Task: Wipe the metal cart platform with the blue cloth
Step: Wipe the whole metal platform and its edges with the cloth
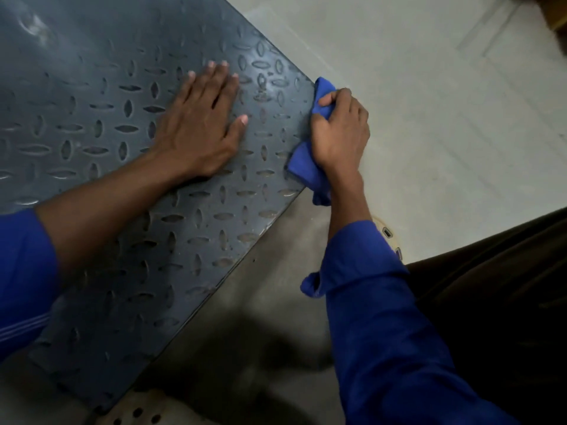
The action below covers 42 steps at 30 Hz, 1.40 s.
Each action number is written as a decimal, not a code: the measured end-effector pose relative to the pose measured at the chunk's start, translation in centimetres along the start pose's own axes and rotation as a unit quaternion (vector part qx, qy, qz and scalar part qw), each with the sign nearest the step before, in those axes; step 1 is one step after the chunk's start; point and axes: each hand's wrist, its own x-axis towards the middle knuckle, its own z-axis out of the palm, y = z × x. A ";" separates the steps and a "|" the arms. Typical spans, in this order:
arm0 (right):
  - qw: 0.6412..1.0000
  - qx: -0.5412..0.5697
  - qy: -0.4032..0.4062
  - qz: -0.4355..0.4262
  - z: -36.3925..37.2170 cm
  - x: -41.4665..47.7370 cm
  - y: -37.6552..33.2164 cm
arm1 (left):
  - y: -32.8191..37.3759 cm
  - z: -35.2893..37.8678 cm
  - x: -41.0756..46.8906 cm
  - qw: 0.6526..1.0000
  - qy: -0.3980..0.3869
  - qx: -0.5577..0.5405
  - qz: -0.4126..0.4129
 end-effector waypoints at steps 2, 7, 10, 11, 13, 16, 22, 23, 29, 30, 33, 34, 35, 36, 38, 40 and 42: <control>0.999 -0.041 -0.020 0.002 0.3 0.3 -1.0 | -0.8 -0.3 0.6 1.000 0.005 0.002 -0.015; 0.990 -0.126 -0.039 -0.056 2.5 1.6 -4.6 | -1.4 -0.9 2.0 0.999 0.012 0.001 -0.037; 0.982 -0.147 -0.071 -0.092 4.9 3.7 -7.6 | -1.6 -0.9 2.4 0.999 0.018 0.004 -0.040; 0.981 -0.150 -0.075 -0.099 5.6 4.2 -8.5 | -1.6 -0.8 2.5 0.999 0.021 0.003 -0.041; 0.979 -0.156 -0.077 -0.110 6.4 4.7 -9.4 | -1.7 -0.6 2.5 0.999 0.025 0.000 -0.046; 0.981 -0.158 -0.056 -0.101 5.3 3.6 -7.7 | -1.8 -0.5 2.6 0.998 0.030 0.006 -0.058; 0.979 -0.198 -0.001 -0.043 3.5 1.1 -3.8 | -4.2 -1.0 3.8 0.996 0.019 0.012 -0.085; 0.977 -0.207 -0.001 -0.042 4.0 1.3 -4.3 | -5.2 -1.3 4.3 0.995 0.019 0.016 -0.094; 0.967 -0.206 -0.067 -0.137 8.9 6.1 -10.4 | -10.4 -3.0 6.2 0.987 0.012 0.025 -0.161; 0.964 -0.198 -0.081 -0.155 9.8 7.1 -11.7 | -10.7 -3.1 6.4 0.986 0.012 0.026 -0.167; 0.956 -0.182 -0.107 -0.203 12.5 9.7 -15.2 | -11.5 -2.9 7.2 0.983 0.017 0.031 -0.179; 0.953 -0.178 -0.112 -0.217 13.2 10.5 -16.0 | -11.7 -2.8 7.5 0.983 0.019 0.033 -0.182; 0.950 -0.176 -0.115 -0.230 13.9 11.1 -16.7 | -12.0 -2.8 7.8 0.982 0.022 0.035 -0.185; 0.948 -0.176 -0.114 -0.240 14.4 11.7 -17.3 | -12.3 -2.7 8.1 0.982 0.024 0.035 -0.187; 0.943 -0.179 -0.114 -0.257 15.4 12.8 -18.3 | -12.8 -2.7 8.9 0.981 0.030 0.036 -0.186; 0.939 -0.178 -0.121 -0.270 16.3 13.7 -19.3 | -13.3 -2.7 9.6 0.981 0.038 0.034 -0.188; 0.936 -0.175 -0.122 -0.279 17.1 14.5 -20.3 | -13.8 -2.8 10.4 0.980 0.044 0.033 -0.191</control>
